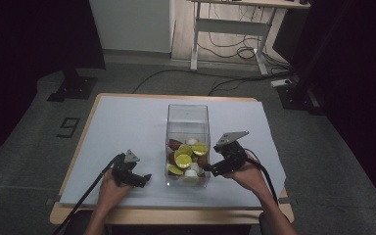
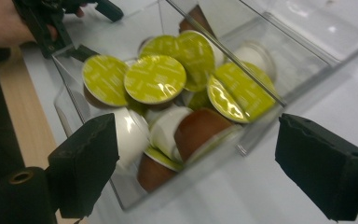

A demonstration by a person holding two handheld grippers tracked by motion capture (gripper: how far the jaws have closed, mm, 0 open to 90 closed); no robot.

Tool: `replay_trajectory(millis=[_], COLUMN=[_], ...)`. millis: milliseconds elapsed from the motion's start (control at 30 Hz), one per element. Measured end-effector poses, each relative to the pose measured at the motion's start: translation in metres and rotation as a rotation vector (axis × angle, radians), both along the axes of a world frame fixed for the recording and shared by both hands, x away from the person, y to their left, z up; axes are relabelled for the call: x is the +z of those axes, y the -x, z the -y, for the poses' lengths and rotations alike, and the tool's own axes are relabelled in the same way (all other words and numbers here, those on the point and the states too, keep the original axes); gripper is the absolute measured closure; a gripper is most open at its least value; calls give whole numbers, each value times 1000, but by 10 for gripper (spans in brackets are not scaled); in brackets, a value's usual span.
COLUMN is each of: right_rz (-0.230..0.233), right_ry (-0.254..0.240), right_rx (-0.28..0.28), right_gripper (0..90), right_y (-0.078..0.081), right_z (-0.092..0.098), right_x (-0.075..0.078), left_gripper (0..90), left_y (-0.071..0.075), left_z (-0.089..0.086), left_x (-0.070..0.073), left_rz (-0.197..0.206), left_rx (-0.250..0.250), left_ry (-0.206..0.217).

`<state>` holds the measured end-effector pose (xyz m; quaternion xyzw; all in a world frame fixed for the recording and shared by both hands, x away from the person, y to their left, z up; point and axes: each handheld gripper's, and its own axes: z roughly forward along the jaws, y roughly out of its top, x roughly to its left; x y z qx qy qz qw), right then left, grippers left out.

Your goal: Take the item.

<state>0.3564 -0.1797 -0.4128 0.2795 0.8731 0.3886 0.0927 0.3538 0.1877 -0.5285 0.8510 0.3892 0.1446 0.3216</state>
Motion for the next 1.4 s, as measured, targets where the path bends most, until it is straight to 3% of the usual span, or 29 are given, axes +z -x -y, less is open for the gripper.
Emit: replay_trajectory(millis=[400, 600, 1400], right_rz=[-8, -23, -38], right_ry=[6, -6, 104], right_rx=[34, 54, 52], right_gripper=[149, 210, 307], right_y=[-7, -11, -21], right_z=[-36, -48, -83], right_x=[-2, -6, -33], left_gripper=[0, 0, 0], left_y=[0, 0, 0], left_z=[0, 0, 0], left_x=[0, 0, 0], left_rz=[0, 0, -1], left_rx=[0, 0, -1], left_ry=[0, 0, -1])
